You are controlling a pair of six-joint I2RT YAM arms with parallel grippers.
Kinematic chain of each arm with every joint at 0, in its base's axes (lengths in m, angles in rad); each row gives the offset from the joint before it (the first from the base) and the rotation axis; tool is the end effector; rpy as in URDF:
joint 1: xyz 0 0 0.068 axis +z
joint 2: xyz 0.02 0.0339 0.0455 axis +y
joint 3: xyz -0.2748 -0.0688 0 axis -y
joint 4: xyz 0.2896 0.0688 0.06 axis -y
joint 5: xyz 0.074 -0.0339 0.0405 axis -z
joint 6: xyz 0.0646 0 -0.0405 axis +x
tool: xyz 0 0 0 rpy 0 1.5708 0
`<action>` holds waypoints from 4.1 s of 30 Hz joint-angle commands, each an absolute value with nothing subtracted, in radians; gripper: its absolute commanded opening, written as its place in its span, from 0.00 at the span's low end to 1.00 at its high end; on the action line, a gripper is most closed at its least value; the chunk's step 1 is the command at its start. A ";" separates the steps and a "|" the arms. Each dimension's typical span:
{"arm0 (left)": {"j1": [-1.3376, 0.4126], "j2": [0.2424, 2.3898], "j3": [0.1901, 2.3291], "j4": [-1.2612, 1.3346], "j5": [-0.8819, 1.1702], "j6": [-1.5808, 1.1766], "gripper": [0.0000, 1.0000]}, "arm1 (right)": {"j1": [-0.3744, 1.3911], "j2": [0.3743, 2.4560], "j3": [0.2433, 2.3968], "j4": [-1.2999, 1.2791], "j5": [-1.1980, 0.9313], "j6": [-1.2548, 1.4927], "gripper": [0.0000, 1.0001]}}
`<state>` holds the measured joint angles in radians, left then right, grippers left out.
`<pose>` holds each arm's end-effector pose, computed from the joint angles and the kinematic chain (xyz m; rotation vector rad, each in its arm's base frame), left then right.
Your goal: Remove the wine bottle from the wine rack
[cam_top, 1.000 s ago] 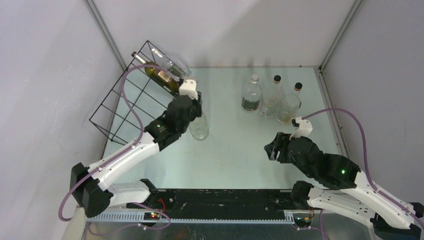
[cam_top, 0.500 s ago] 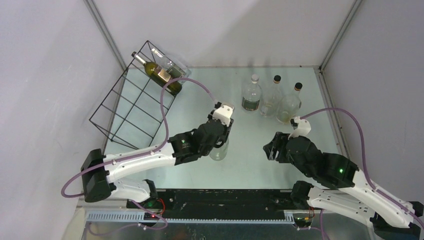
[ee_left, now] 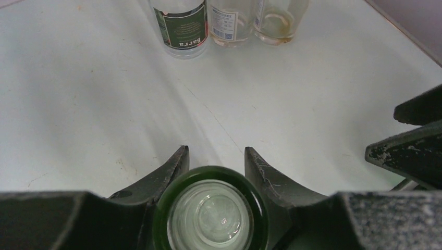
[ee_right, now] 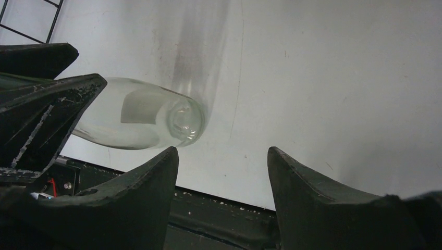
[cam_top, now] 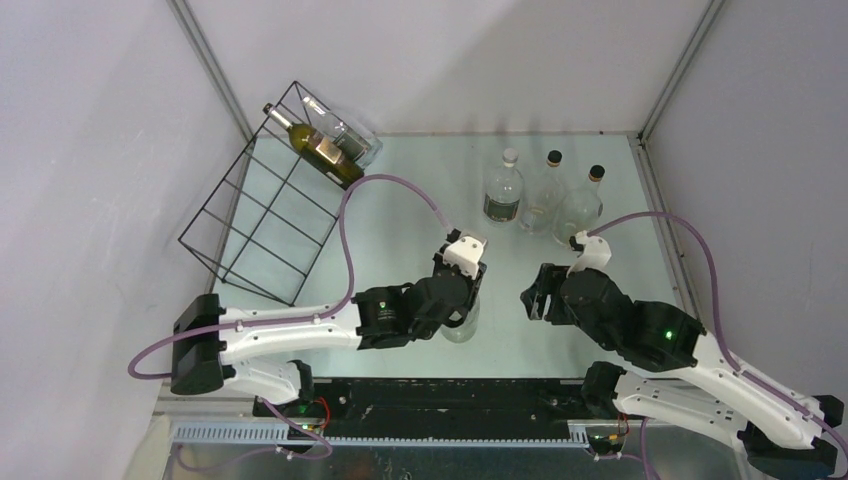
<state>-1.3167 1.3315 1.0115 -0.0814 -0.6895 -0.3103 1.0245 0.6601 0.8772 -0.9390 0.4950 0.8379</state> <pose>0.1309 -0.3407 0.2979 0.5065 1.8313 -0.4332 0.1151 0.1302 0.3165 0.0455 2.2310 0.4695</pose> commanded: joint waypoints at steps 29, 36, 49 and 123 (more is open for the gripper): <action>-1.331 1.205 1.176 -0.059 -0.688 -0.304 1.00 | 1.028 0.627 0.877 -0.893 0.499 0.746 0.84; -1.186 1.152 1.318 -0.223 -0.548 -0.209 1.00 | 1.041 0.619 0.877 -0.799 0.427 0.631 0.85; -0.650 0.751 1.093 -0.558 -0.412 -0.298 1.00 | 1.175 0.816 0.936 -0.489 0.438 0.481 0.90; -0.629 0.374 0.790 -0.757 -0.534 -0.242 1.00 | 0.708 0.885 0.948 -0.302 0.416 0.324 0.01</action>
